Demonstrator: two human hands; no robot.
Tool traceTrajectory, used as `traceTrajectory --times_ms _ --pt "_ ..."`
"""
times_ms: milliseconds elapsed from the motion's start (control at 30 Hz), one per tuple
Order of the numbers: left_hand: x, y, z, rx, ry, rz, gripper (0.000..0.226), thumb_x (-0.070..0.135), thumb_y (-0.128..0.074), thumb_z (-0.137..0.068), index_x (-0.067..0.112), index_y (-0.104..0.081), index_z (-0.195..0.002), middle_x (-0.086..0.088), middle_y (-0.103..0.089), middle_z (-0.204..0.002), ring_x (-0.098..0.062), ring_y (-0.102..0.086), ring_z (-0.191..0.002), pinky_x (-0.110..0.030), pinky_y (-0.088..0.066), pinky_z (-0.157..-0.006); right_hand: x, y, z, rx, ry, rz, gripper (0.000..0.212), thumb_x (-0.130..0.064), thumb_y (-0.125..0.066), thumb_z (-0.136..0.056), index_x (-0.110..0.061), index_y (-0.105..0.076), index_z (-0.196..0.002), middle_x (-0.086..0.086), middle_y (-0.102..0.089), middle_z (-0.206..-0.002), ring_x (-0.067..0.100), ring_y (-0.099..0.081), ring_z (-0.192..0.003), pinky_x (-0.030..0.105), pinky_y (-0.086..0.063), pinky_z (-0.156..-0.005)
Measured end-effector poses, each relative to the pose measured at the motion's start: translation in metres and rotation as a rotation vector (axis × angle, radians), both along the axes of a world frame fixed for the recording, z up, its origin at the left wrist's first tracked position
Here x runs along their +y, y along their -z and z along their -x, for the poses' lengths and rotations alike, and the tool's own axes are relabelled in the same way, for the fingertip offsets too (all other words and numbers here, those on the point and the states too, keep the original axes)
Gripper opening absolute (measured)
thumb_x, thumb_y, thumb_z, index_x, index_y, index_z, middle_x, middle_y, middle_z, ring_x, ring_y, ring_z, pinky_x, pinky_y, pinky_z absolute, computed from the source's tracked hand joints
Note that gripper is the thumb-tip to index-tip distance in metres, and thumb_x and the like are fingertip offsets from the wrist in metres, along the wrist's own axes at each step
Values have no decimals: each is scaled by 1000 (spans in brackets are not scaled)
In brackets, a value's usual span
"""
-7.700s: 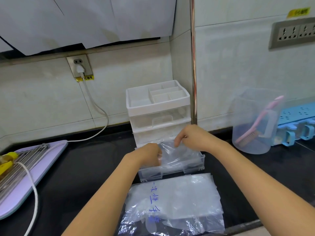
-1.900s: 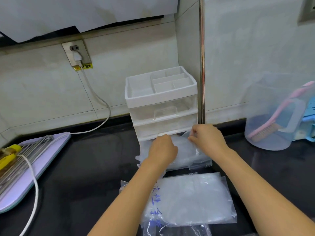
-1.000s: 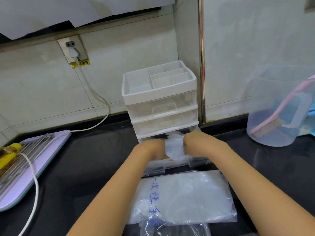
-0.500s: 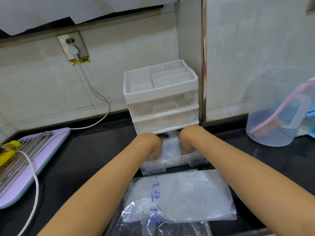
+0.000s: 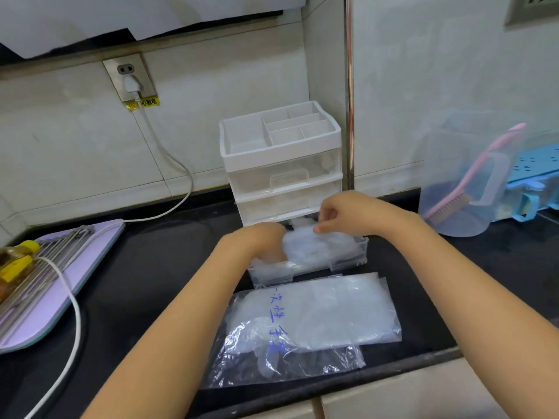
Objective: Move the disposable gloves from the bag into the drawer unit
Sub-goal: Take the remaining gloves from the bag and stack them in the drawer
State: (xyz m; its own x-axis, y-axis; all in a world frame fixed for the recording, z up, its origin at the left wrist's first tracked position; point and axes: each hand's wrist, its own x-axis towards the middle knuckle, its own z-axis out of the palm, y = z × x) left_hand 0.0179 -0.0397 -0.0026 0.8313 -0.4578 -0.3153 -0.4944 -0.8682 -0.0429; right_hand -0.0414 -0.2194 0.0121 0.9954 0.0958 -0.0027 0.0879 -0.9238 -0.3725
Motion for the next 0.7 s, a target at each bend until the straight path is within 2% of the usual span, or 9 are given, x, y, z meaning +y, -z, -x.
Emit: traceTrajectory --times_ms 67,167,233,300,400,467,600,633,700 --pt "9 -3 27 -17 -26 224 62 37 -61 -89 21 -37 -145 1 -41 -146 -19 -44 -129 -28 -37 -100 -5 3 21 -47 40 -91 31 -43 -64 -86 -17 -55 -71 1 -57 -73 14 -52 -67 25 -41 -61" --pt "17 3 71 -41 25 472 67 41 -62 -88 24 -33 -146 7 -31 -152 -11 -35 -135 -18 -30 -99 -8 18 55 -89 85 -205 33 -40 -67 -85 -17 -53 -66 -4 -52 -65 10 -47 -58 20 -35 -56" --pt "16 13 97 -1 49 537 64 40 -61 -90 26 -33 -145 9 -31 -151 -9 -35 -134 -17 -29 -99 -8 36 75 -100 121 -263 23 -36 -71 -83 -18 -61 -71 -7 -58 -70 7 -53 -63 17 -36 -57" --pt "11 28 113 24 67 567 61 39 -60 -90 25 -35 -144 7 -34 -150 -9 -36 -133 -16 -26 -100 -10 55 89 -124 197 -314 14 -32 -74 -80 -20 -67 -82 -7 -63 -85 8 -59 -79 16 -39 -63" --pt "6 49 127 45 57 622 61 40 -60 -91 23 -35 -143 5 -34 -150 -9 -32 -136 -16 -23 -103 -14 86 106 -164 384 -349 34 -30 -72 -83 -18 -65 -114 -4 -57 -115 13 -55 -104 20 -38 -83" --pt "2 60 137 57 74 631 63 41 -57 -93 22 -31 -147 6 -23 -156 -7 -17 -144 -17 -16 -110 -16 103 115 -211 499 -386 45 -32 -68 -85 -15 -59 -126 1 -53 -127 18 -50 -117 26 -37 -93" --pt "-9 75 156 91 106 633 63 41 -48 -97 23 -22 -151 8 -8 -160 -5 1 -146 -23 -7 -115 -14 119 116 -219 520 -284 49 -43 -64 -86 -19 -58 -128 0 -49 -133 21 -40 -125 35 -37 -102" --pt "-10 78 159 97 106 629 63 40 -47 -98 22 -21 -152 7 -7 -161 -6 2 -147 -24 -6 -116 -13 118 114 -211 515 -273 44 -42 -66 -85 -20 -61 -124 -1 -50 -131 20 -41 -124 36 -38 -101" --pt "-13 84 162 106 101 619 62 40 -44 -99 21 -19 -152 5 -5 -161 -8 3 -147 -25 -5 -117 -11 115 113 -245 525 -316 22 -34 -68 -85 -24 -67 -104 -4 -55 -122 18 -46 -115 33 -41 -93"
